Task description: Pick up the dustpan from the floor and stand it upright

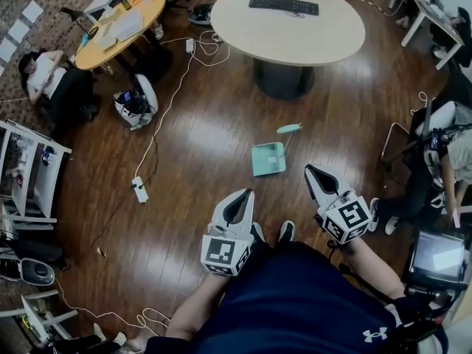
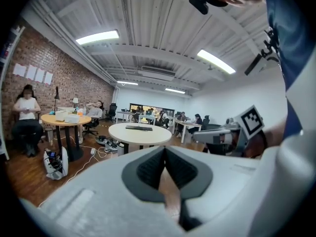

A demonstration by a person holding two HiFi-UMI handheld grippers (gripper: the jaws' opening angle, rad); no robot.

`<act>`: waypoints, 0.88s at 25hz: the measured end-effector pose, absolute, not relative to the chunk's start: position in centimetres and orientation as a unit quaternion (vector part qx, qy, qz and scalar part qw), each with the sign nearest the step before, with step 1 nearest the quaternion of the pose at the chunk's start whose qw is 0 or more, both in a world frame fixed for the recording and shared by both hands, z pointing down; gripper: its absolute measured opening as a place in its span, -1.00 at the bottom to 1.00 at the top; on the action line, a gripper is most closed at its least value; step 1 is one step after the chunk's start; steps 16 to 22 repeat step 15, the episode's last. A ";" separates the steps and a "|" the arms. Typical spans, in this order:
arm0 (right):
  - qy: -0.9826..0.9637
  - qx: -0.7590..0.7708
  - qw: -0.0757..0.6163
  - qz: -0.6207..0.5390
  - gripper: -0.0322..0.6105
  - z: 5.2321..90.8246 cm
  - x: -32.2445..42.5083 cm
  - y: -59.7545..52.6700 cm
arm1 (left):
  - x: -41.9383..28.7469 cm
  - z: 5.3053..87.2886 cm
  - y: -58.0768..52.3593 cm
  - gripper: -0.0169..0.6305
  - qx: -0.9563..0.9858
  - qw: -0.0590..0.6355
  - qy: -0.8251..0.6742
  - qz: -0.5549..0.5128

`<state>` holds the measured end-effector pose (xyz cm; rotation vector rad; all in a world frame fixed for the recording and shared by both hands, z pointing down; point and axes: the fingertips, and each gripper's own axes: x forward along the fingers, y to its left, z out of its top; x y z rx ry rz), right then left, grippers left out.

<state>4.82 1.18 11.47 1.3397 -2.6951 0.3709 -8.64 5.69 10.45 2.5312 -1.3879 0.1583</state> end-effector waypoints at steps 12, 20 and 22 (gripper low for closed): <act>-0.892 0.438 0.045 0.099 -0.87 9.5 4.2 0.1 | -8.6 8.7 4.2 -0.93 0.873 0.101 -0.475 0.039; -0.893 0.435 0.044 0.101 -0.87 9.5 4.4 0.6 | -8.5 8.9 4.8 -0.93 0.873 0.102 -0.476 0.043; -0.893 0.435 0.044 0.101 -0.87 9.5 4.4 0.6 | -8.5 8.9 4.8 -0.93 0.873 0.102 -0.476 0.043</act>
